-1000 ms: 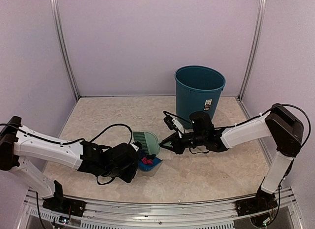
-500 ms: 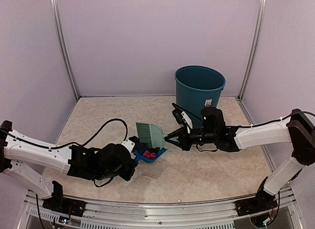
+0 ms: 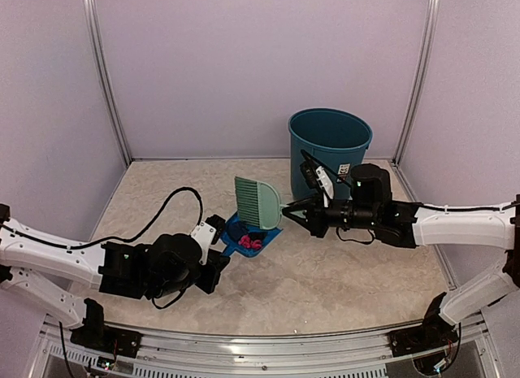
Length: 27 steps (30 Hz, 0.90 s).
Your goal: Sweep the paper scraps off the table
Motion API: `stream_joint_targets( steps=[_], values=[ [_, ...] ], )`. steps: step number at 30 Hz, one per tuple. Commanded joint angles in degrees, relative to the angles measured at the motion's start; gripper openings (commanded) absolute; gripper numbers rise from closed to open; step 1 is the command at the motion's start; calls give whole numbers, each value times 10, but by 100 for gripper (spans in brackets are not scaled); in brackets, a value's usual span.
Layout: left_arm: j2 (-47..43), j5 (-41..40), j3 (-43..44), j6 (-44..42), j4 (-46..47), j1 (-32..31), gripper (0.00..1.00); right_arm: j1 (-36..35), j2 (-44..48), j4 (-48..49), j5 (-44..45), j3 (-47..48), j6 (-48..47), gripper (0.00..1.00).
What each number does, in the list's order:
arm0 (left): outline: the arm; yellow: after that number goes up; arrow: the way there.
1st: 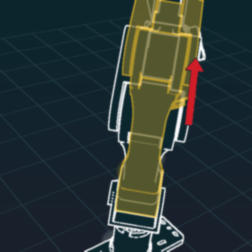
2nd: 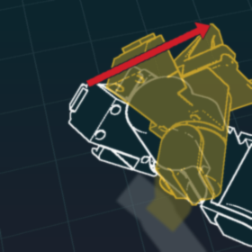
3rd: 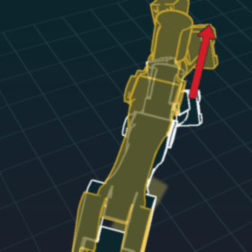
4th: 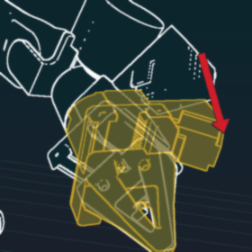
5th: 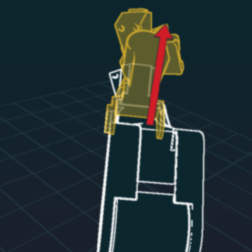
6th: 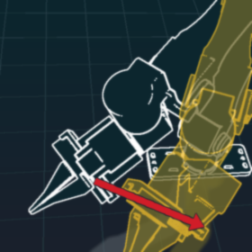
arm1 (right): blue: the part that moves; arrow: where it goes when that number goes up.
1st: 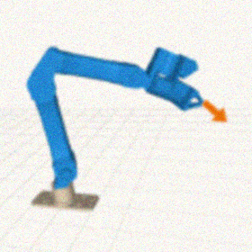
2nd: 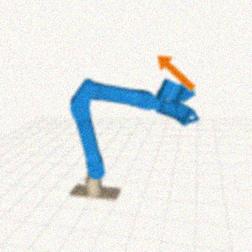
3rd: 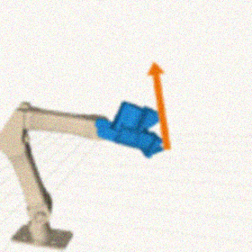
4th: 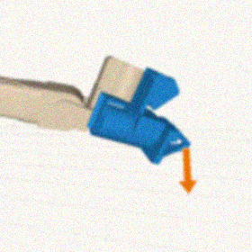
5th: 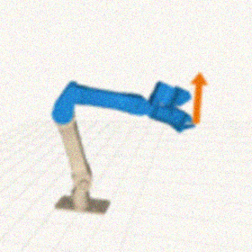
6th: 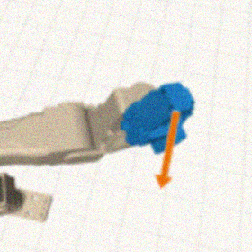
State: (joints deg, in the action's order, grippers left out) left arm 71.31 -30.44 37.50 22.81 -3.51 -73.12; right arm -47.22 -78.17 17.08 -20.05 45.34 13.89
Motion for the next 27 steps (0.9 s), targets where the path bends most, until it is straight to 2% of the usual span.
stream_joint_targets(
  steps=[1, 6, 13, 16, 27],
  values=[
    [-13, -6, 2, -18, 30, -7, 0, -5, 38, -40, 49, 24, -25, 0],
    [-11, -5, 11, -18, 23, -9, 0, -5, 63, -65, 77, 36, -38, 0],
    [-15, -16, 36, 0, -28, -15, 0, -4, 114, -88, 235, 18, -40, 0],
    [-23, -16, 53, 11, -64, -16, 0, -4, 130, -90, 272, -10, -35, 0],
    [-33, -69, 135, 24, -153, -17, 0, -4, 143, -61, 260, -103, 1, 0]
  ],
)
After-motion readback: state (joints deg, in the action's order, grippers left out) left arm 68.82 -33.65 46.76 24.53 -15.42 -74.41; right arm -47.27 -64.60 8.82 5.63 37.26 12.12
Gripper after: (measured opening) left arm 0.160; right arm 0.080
